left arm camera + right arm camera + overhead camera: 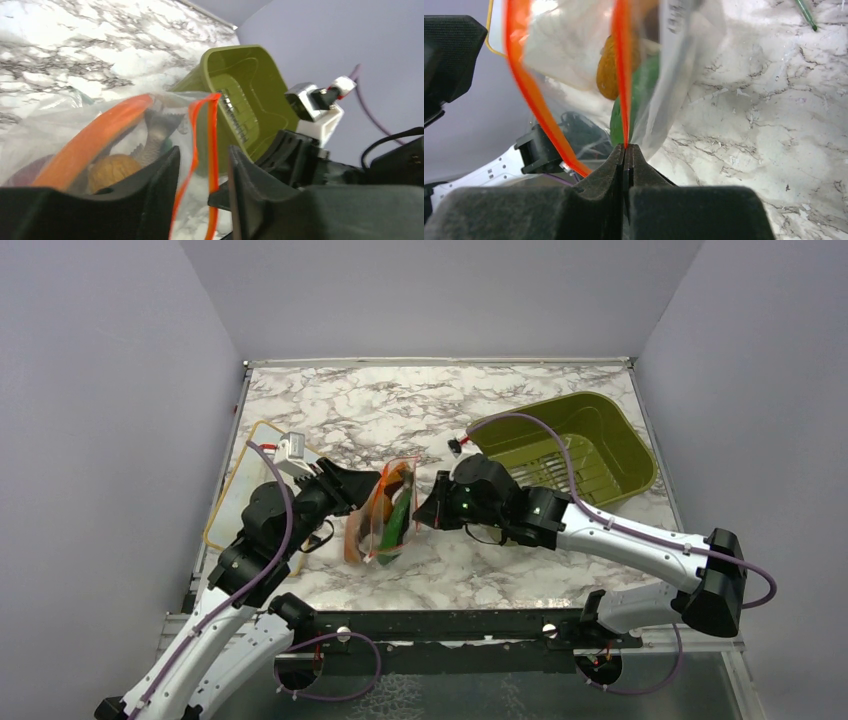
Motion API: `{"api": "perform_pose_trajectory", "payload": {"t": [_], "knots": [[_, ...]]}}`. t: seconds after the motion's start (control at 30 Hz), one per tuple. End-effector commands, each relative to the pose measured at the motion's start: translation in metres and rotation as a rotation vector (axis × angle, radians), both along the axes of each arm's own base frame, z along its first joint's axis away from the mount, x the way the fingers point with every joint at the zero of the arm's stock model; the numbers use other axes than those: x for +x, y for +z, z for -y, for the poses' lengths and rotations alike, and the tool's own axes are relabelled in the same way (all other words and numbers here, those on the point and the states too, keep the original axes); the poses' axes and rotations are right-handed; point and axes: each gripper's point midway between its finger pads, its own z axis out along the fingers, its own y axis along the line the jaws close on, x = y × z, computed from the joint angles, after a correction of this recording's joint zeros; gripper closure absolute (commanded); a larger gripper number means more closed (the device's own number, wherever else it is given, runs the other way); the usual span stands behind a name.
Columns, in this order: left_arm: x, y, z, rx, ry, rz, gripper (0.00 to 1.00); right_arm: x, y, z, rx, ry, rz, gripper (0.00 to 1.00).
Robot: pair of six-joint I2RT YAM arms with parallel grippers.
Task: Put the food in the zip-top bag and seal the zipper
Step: Zip the zipper food storage bag at the center of the board.
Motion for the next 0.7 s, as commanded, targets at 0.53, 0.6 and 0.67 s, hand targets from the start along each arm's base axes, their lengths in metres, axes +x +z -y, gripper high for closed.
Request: {"api": "perform_pose_trajectory", "payload": {"t": [0.53, 0.6, 0.67], "knots": [[-0.072, 0.001, 0.001, 0.596, -0.475, 0.735, 0.46, 0.023, 0.022, 0.015, 0.096, -0.254, -0.019, 0.99], [-0.077, -0.014, 0.0, 0.645, -0.522, 0.74, 0.45, 0.024, 0.021, 0.016, 0.094, -0.258, -0.019, 0.99], [-0.08, -0.025, -0.003, 0.69, -0.553, 0.743, 0.42, 0.024, 0.022, 0.016, 0.093, -0.258, -0.018, 0.99]]}}
